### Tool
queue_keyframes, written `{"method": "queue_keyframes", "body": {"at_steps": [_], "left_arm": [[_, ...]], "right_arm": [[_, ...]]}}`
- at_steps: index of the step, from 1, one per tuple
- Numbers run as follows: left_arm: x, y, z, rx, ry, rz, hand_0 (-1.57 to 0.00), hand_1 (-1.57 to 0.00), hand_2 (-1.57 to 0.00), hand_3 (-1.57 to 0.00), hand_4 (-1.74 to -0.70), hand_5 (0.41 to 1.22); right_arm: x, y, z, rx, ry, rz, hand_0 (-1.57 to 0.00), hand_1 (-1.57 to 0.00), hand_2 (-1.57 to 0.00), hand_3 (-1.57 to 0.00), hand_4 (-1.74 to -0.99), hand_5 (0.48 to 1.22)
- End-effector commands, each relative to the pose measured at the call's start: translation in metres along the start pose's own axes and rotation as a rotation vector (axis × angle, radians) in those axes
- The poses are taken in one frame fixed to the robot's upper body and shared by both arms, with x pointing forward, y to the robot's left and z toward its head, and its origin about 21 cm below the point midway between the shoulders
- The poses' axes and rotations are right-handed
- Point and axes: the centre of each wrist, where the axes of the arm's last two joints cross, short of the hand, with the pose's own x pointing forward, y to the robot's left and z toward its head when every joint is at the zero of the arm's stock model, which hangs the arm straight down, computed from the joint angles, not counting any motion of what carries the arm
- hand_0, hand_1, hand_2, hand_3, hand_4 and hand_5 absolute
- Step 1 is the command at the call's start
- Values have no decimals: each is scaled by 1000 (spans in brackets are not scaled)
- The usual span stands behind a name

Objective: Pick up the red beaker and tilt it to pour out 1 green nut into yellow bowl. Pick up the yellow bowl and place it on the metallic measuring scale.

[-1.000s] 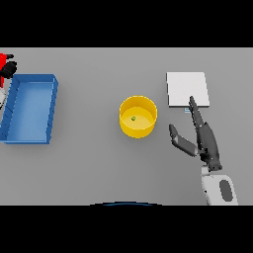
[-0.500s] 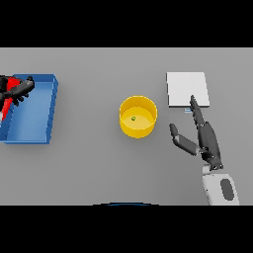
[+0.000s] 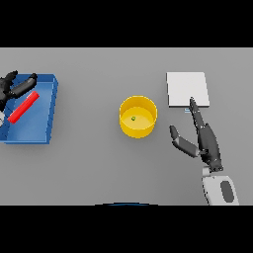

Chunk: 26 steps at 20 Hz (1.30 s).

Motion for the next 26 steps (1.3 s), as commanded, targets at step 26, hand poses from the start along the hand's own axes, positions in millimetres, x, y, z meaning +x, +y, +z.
{"method": "queue_keyframes", "body": {"at_steps": [26], "left_arm": [[-5, 1, 4, 38, -109, 90, 1, 1, 1, 1, -722, 688]], "right_arm": [[50, 41, -111, 1003, -266, 1119, 1, 1, 1, 1, -1223, 704]]}}
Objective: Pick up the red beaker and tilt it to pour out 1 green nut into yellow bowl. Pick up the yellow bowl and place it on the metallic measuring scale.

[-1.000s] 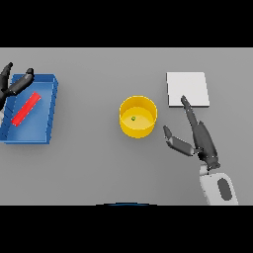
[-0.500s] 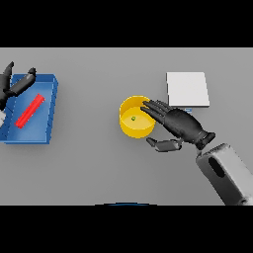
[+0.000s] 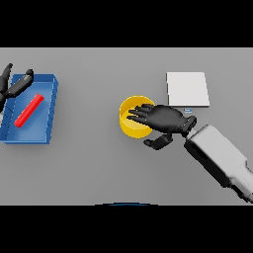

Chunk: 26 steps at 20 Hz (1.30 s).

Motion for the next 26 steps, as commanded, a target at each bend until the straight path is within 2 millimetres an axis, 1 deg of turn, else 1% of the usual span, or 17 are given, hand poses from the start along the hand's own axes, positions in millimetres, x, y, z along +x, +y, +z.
{"method": "queue_keyframes", "body": {"at_steps": [1, 3, 4, 7, 8, 10, 12, 15, 16, 17, 18, 19, 20, 21, 23, 24, 26], "left_arm": [[1, -3, 1, -8, -9, 7, 1, 1, 1, 1, -722, 687], [-2, 1, -1, -1, 2, 1, 1, 1, 1, 1, -724, 688], [-3, 1, 0, -5, -8, 5, 1, 1, 1, 1, -724, 687], [-4, 1, 0, -7, -5, 5, 1, 1, 1, 1, -723, 684], [-4, 4, 0, -4, -8, 9, 1, 1, 1, 1, -721, 682], [1, 5, 2, -9, -17, 5, 1, 1, 1, 1, -716, 686], [-4, 7, 2, -6, -10, 10, 1, 1, 1, 1, -718, 688], [-3, 4, 4, -2, -18, 13, 1, 1, 1, 1, -713, 686], [-5, 5, 3, -5, -27, 14, 1, 1, 1, 1, -712, 689], [-5, 6, 3, -4, -22, 11, 1, 1, 1, 1, -714, 691], [-5, 6, 2, -2, -20, 16, 1, 1, 1, 1, -716, 692], [-2, 1, 3, -7, -24, 15, 1, 1, 1, 1, -719, 692], [-2, 2, 3, -7, -24, 11, 1, 1, 1, 1, -719, 692], [-3, 5, 1, -6, -23, 10, 1, 1, 1, 1, -719, 693], [-1, 6, 4, -3, -29, 19, 1, 1, 1, 1, -724, 696], [-2, 7, 5, -1, -33, 16, 1, 1, 1, 1, -725, 699], [-2, 8, 1, -4, -28, 10, 1, 1, 1, 1, -725, 694]], "right_arm": [[-2, -3, -5, 18, 7, 19, 1, 1, 1, 1, -1224, 703], [-5, 0, -14, 63, 24, 43, 1, 1, 1, 1, -1231, 703], [-6, -2, -19, 80, 29, 54, 1, 1, 1, 1, -1239, 705], [-2, -3, -26, 146, 15, 85, 1, 1, 1, 1, -1266, 720], [-4, -3, -27, 164, 24, 92, 1, 1, 1, 1, -1270, 727], [-3, -5, -34, 186, 28, 99, 1, 1, 1, 1, -1281, 740], [-5, -5, -37, 191, 35, 87, 1, 1, 1, 1, -1297, 753], [0, -4, -41, 200, 62, 49, -3, -16, -19, -43, -1336, 810], [0, -4, -41, 206, 62, 50, -110, -97, -86, -96, -1360, 842], [-2, -4, -42, 209, 55, 54, -287, -236, -176, -173, -1387, 873], [-1, -1, -43, 216, 47, 57, -544, -473, -310, -262, -1420, 943], [0, -1, -43, 214, 37, 69, -750, -693, -476, -351, -1454, 999], [0, -2, -40, 212, 29, 62, -914, -869, -695, -456, -1512, 1043], [-1, -2, -41, 215, 23, 52, -1045, -1009, -870, -574, -1552, 1079], [-2, -3, -38, 208, 7, 49, -1235, -1211, -1122, -834, -1614, 1130], [-4, -1, -37, 200, -2, 55, -1302, -1283, -1164, -941, -1640, 1148], [0, -5, -39, 206, 6, 73, -1399, -1387, -1222, -1117, -1676, 1174]]}}
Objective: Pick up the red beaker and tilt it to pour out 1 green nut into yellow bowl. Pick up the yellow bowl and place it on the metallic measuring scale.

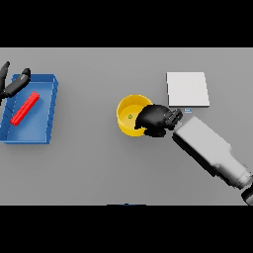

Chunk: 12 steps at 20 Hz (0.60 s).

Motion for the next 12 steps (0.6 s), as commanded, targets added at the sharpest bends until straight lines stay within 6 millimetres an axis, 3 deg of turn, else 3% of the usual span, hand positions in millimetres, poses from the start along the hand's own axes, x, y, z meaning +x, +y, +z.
{"method": "queue_keyframes", "body": {"at_steps": [1, 5, 8, 12], "left_arm": [[0, -2, 1, -4, -4, -7, 1, 1, 1, 1, -722, 695], [1, 1, 3, -6, -4, -5, 1, 1, 1, 1, -717, 693], [-2, -1, 2, -5, 17, -6, 1, 1, 1, 1, -717, 696], [-3, -3, 1, -6, 18, -3, 1, 1, 1, 1, -724, 693]], "right_arm": [[-1, 2, 1, -10, 1, -1, -1433, -1424, -1240, -1183, -1689, 1184], [-7, 2, 4, -29, 11, -19, -1515, -1511, -1314, -1285, -1720, 1206], [-9, -9, 14, -63, 13, -41, -1542, -1540, -1331, -1340, -1730, 1213], [-13, -24, 37, -88, 50, -60, -1559, -1558, -1414, -1252, -1737, 1218]]}}
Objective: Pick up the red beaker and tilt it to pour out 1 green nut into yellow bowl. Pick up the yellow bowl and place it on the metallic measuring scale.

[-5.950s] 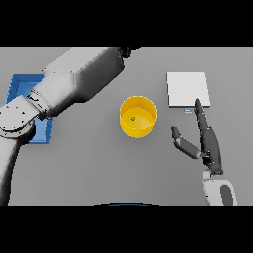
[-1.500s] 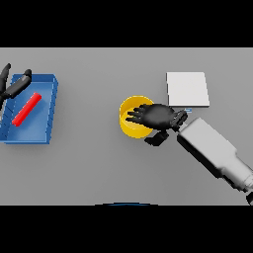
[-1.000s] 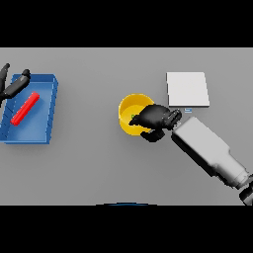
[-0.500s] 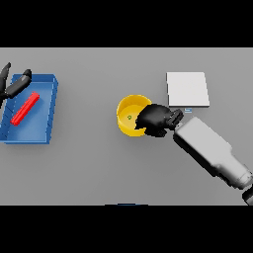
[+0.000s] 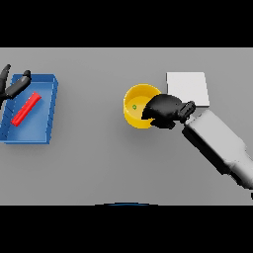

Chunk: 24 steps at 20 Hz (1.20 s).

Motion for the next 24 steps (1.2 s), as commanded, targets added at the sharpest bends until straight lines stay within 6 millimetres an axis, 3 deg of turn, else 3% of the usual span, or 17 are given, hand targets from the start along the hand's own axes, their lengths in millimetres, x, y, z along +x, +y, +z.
{"method": "queue_keyframes", "body": {"at_steps": [1, 4, 7, 10, 12, 24], "left_arm": [[2, 3, 1, 6, -5, -5, 1, 1, 1, 1, -723, 692], [7, 3, 3, -2, -12, -14, 1, 1, 1, 1, -714, 686], [3, 2, 5, -5, -12, -14, 1, 1, 1, 1, -718, 686], [5, 4, 6, 3, -16, -13, 1, 1, 1, 1, -723, 698], [8, 0, 6, -4, -17, -7, 1, 1, 1, 1, -727, 710], [7, 2, 7, -1, 13, -16, 1, 1, 1, 1, -722, 732]], "right_arm": [[-2, -5, 7, -11, 3, 0, -1562, -1561, -1429, -1228, -1737, 1218], [-6, -14, 18, -65, 65, 7, -1566, -1566, -1455, -1180, -1739, 1220], [4, -16, 23, -78, 64, 5, -1559, -1568, -1512, -1163, -1740, 1220], [-4, -22, 31, -111, 120, 19, -1565, -1570, -1513, -1155, -1741, 1220], [-15, -28, 34, -139, 166, 23, -1567, -1570, -1527, -1151, -1741, 1221], [-92, -2, 43, -180, 387, -64, -1571, -1571, -1519, -1156, -1741, 1221]]}}
